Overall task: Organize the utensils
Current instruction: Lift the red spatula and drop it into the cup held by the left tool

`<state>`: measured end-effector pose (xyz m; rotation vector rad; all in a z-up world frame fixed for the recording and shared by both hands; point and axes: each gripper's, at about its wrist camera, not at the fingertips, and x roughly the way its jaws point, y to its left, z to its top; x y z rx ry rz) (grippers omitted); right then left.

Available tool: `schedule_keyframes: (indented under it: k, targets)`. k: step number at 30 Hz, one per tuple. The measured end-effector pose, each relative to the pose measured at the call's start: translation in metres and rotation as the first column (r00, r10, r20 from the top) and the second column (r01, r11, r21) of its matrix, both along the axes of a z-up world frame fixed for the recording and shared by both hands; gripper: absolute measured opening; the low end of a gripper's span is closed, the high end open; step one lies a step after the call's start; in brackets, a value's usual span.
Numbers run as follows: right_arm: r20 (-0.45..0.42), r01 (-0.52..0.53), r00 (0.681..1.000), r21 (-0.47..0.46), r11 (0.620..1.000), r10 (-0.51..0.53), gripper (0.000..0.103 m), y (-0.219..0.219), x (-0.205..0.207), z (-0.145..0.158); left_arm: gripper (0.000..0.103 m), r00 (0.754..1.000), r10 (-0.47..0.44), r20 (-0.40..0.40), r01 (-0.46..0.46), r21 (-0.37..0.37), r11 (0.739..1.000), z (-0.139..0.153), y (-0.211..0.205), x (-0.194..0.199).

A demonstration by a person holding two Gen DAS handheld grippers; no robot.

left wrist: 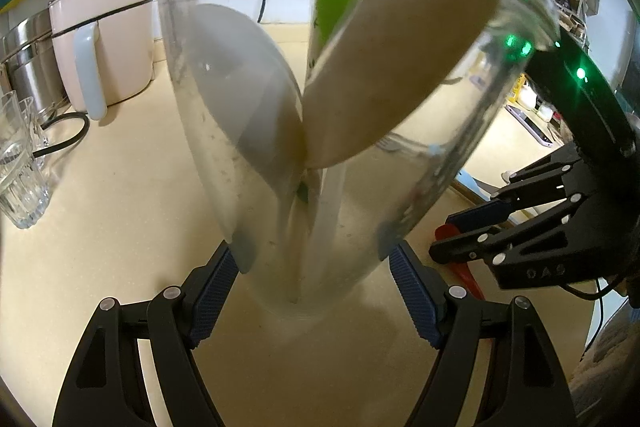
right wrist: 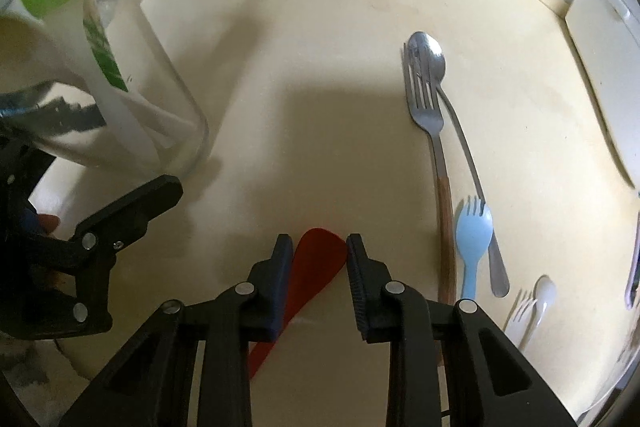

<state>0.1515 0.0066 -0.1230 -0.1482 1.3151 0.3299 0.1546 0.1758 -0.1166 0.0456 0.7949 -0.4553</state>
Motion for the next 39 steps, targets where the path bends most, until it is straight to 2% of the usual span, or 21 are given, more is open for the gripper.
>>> schedule_keyframes:
  k: [2,4,9,12,13,14,17,21,24,28,32,34,35,37,39]
  targets:
    - [-0.005,0.031,1.0,0.046,0.998,-0.031,0.026,-0.01,0.0,0.002,0.08,1.0,0.001,-0.001,-0.001,-0.002,1.0,0.0,0.0,0.0]
    - [0.031,0.043,0.999,0.074,0.996,-0.045,0.026,-0.029,0.002,0.016,0.08,1.0,0.002,-0.002,-0.002,-0.002,1.0,0.0,0.0,0.001]
    - [0.185,0.046,0.981,0.105,0.993,-0.065,0.026,-0.048,-0.017,0.061,0.08,1.0,0.002,-0.002,-0.002,0.003,1.0,-0.001,-0.001,0.002]
    - [0.289,0.037,0.955,0.106,0.994,-0.067,0.026,-0.048,-0.016,0.092,0.08,1.0,0.002,-0.003,-0.002,0.003,1.0,-0.001,-0.001,0.002]
    - [0.327,0.032,0.942,0.115,0.993,-0.069,0.026,-0.048,-0.016,0.105,0.08,1.0,0.002,-0.002,-0.002,0.003,1.0,-0.001,-0.001,0.002]
    - [0.359,0.031,0.931,0.127,0.991,-0.075,0.026,-0.026,-0.011,0.111,0.08,1.0,0.002,-0.003,-0.002,0.003,1.0,-0.001,-0.001,0.002]
    - [0.459,-0.002,0.884,0.187,0.982,-0.086,0.026,-0.021,-0.005,0.157,0.08,1.0,0.002,-0.003,-0.002,0.002,1.0,-0.001,-0.001,0.002]
    - [0.584,-0.085,0.806,0.272,0.958,-0.094,0.026,-0.002,-0.005,0.205,0.08,1.0,0.002,-0.002,-0.002,0.002,1.0,-0.001,-0.001,0.002]
    - [0.655,-0.135,0.752,0.269,0.954,-0.078,0.026,0.012,-0.009,0.229,0.08,1.0,0.002,-0.003,-0.002,0.001,1.0,-0.001,-0.001,0.002]
    - [0.751,-0.159,0.66,0.168,0.973,-0.022,0.026,0.043,-0.004,0.227,0.08,1.0,0.001,-0.003,-0.001,0.002,1.0,-0.001,-0.001,0.002]
    - [0.766,-0.141,0.643,0.118,0.983,0.0,0.026,0.063,0.008,0.201,0.08,1.0,0.001,-0.002,-0.001,0.002,1.0,-0.001,-0.001,0.002]
    - [0.782,-0.123,0.623,0.06,0.991,0.03,0.027,0.07,0.009,0.188,0.08,1.0,0.001,-0.003,-0.001,0.002,1.0,-0.001,-0.001,0.002]
    - [0.777,-0.127,0.628,0.051,0.991,0.041,0.027,0.07,0.007,0.183,0.08,1.0,0.001,-0.003,-0.001,0.001,1.0,-0.001,0.0,0.002]
    - [0.739,-0.151,0.671,0.069,0.986,0.052,0.027,0.068,0.006,0.174,0.08,1.0,0.001,-0.004,-0.001,0.001,1.0,-0.001,0.0,0.002]
    - [0.722,-0.162,0.689,0.071,0.984,0.061,0.035,0.065,0.002,0.171,0.08,1.0,0.001,-0.008,-0.001,0.003,1.0,-0.002,-0.002,0.002]
